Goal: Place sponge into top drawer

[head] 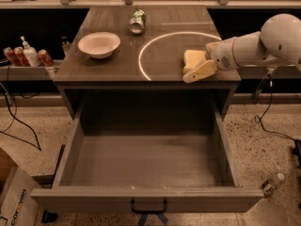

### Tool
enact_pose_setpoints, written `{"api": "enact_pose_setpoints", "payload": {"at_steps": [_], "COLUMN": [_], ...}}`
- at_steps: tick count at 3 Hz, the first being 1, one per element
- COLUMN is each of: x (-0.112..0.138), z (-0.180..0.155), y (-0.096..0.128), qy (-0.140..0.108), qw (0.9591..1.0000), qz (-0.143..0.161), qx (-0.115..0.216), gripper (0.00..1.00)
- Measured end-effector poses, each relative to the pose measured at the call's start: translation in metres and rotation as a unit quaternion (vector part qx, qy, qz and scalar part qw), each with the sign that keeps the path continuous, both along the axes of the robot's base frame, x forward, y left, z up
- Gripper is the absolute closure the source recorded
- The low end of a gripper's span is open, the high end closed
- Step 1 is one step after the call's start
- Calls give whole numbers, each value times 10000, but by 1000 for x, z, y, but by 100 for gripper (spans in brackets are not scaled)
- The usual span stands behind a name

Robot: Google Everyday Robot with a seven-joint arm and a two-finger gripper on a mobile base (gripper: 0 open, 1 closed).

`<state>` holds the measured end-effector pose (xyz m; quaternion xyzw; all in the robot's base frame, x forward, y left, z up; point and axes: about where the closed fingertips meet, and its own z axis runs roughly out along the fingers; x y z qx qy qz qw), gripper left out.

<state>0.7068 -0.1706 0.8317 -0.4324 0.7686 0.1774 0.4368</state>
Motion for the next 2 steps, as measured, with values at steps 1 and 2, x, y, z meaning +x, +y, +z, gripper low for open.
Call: {"api": "enact_pose_setpoints", "payload": {"at_steps": [1,2], "x": [7,7], "z": [-7,-3], "y": [-3,-3], "qy": [82,15], "qw": [9999,9998], "qz": [-47,-32], "qx": [-76,-178], "gripper": [18,41]}}
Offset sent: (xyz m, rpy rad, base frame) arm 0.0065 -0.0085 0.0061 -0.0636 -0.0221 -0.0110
